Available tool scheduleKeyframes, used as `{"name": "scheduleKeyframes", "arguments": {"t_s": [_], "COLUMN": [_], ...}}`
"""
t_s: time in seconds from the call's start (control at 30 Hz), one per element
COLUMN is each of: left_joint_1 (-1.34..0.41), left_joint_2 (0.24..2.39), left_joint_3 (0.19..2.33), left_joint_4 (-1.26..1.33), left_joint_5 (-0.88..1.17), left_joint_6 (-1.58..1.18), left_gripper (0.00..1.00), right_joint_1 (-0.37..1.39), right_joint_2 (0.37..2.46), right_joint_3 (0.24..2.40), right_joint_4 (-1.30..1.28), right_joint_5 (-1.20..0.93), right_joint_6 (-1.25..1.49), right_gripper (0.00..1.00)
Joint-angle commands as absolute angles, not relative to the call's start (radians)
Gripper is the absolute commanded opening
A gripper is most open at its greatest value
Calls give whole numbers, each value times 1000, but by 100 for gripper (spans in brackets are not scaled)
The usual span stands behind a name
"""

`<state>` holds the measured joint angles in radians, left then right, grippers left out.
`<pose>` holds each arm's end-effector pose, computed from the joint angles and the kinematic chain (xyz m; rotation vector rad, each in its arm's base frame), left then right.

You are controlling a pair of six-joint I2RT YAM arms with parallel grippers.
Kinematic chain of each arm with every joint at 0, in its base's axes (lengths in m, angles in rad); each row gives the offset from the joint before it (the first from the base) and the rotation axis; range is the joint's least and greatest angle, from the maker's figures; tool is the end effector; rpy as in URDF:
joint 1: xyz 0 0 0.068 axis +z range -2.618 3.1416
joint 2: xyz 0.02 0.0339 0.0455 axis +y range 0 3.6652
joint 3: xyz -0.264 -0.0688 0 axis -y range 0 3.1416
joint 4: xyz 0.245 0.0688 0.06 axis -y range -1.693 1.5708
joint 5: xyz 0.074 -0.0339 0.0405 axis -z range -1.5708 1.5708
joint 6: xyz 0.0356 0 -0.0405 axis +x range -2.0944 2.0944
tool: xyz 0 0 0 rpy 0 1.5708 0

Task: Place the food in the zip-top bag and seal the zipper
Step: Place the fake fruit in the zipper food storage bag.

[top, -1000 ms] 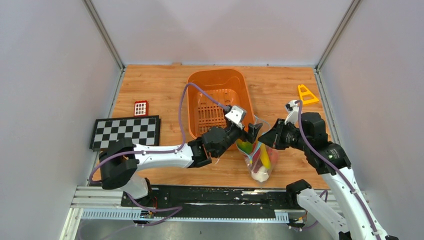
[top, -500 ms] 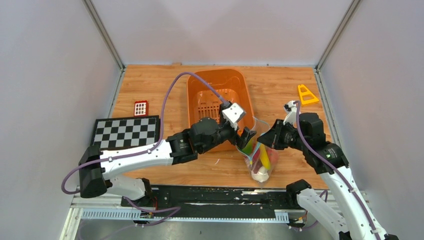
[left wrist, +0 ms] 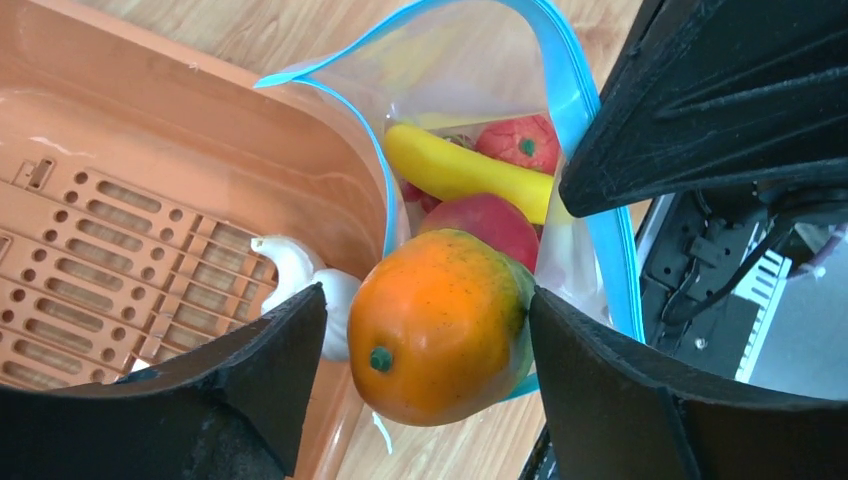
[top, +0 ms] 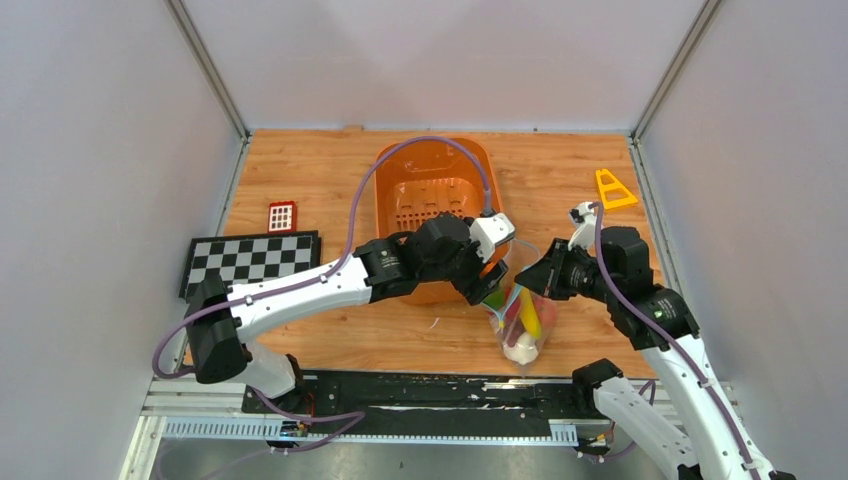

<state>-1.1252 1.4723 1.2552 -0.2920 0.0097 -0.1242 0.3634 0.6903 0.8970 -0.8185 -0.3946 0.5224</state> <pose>0.1471 -0.3087 0.3286 1.0483 1.9038 -0.7547 0.1179 0.0595 0.3292 -0.0550 2.2824 0.9162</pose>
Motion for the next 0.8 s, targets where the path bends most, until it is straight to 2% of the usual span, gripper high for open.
{"name": "scheduleKeyframes", "arguments": {"t_s": [0.0, 0.07, 0.27, 0.37, 0.57, 0.67, 0.77], "left_joint_1": [-1122, -1121, -1121, -1121, -1122, -1121, -1123], "left_joint_2": [1473, 1461, 1441, 1395, 1327, 1359, 1404], "left_joint_3": [1331, 1326, 1329, 1292, 1117, 1081, 1046], "left_joint_4": [-375, -366, -357, -276, 97, 185, 276], "left_joint_5": [74, 78, 76, 37, -87, -144, -183], "left_joint_6": [-80, -81, -80, -115, -256, -287, -320], "left_gripper": [76, 62, 30, 29, 28, 22, 22], "right_joint_1": [367, 367, 367, 366, 367, 367, 367], "right_joint_2": [670, 670, 678, 684, 682, 676, 668], "right_joint_3": [915, 913, 908, 903, 896, 901, 902], "right_joint_4": [-767, -768, -760, -756, -732, -720, -702], "right_joint_5": [-407, -406, -403, -403, -419, -434, -449], "right_joint_6": [537, 536, 536, 535, 549, 559, 572], "right_gripper": [0, 0, 0, 0, 0, 0, 0]}}
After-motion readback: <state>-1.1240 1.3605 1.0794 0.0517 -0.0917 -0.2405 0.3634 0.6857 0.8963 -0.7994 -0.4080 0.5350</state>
